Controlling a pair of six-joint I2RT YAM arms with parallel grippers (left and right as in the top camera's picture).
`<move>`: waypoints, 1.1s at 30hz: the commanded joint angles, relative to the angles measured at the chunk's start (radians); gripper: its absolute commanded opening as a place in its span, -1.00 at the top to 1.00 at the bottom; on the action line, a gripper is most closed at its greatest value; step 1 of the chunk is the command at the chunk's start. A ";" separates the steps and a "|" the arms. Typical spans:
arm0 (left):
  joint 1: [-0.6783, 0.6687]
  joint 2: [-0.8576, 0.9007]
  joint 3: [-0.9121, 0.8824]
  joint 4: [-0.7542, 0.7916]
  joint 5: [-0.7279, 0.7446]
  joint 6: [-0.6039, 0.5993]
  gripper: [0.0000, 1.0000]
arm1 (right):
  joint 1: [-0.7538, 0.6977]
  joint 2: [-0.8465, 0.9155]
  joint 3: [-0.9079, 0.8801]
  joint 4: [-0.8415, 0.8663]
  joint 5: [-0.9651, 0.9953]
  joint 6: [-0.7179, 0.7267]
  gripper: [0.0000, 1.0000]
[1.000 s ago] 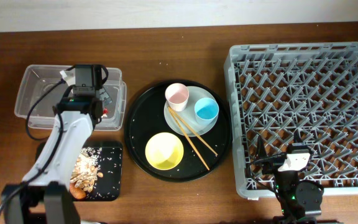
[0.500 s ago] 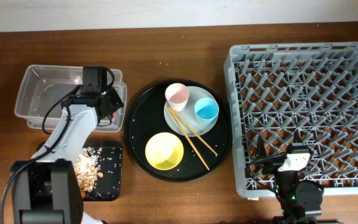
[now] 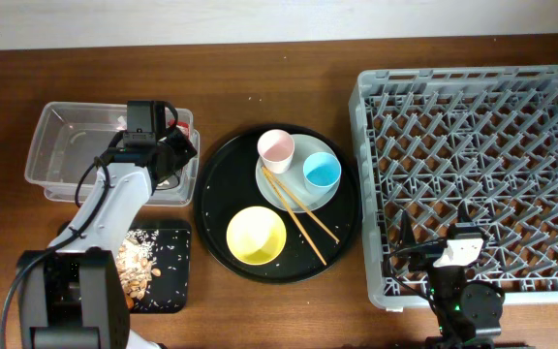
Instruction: Sort waste into correct bins and load items into the dishwasher rack
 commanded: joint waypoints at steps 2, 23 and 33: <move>0.002 -0.003 0.003 0.032 0.092 -0.061 0.99 | 0.006 -0.005 -0.006 -0.006 0.009 0.005 -0.96; 0.100 -0.351 0.004 -0.135 0.212 0.138 -0.71 | 0.006 -0.005 -0.006 -0.006 0.009 0.005 -0.96; 0.099 -0.399 0.004 -0.499 0.319 0.175 -0.97 | 0.006 -0.005 -0.006 -0.006 0.008 0.005 -0.96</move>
